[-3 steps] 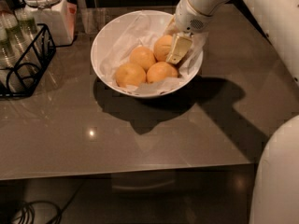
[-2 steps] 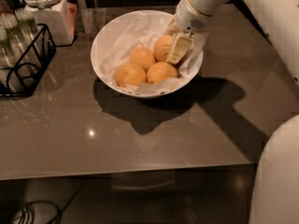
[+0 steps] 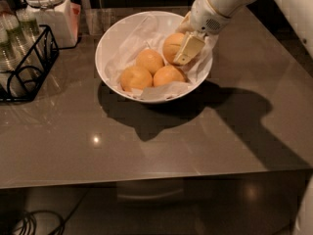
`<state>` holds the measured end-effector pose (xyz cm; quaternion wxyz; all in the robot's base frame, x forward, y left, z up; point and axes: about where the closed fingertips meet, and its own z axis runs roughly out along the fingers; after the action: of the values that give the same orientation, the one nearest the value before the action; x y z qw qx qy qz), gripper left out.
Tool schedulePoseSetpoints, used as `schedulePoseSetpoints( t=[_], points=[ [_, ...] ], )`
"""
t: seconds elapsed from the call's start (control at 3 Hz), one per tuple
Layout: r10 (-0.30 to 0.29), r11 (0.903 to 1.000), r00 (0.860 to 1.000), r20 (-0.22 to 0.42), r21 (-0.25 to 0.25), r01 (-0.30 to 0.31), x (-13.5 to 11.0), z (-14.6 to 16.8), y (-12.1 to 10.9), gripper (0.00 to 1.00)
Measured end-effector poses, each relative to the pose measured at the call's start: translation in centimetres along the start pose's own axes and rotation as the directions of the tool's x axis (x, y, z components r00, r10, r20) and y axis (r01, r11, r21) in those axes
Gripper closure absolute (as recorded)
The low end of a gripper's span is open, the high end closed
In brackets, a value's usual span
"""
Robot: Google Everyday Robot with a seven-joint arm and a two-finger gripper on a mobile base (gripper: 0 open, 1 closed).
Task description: Pick orange from white bowl
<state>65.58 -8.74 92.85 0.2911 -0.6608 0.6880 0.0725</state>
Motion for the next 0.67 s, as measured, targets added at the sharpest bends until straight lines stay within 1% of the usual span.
schedulePoseSetpoints(
  t=[0.33, 0.67],
  points=[
    [0.040, 0.9924, 0.995, 0.097, 0.112, -0.051, -1.0, -4.1, 0.5, 1.00],
    [0.056, 0.9829, 0.986, 0.154, 0.165, -0.082, -2.3, -7.4, 1.6, 1.00]
  ],
)
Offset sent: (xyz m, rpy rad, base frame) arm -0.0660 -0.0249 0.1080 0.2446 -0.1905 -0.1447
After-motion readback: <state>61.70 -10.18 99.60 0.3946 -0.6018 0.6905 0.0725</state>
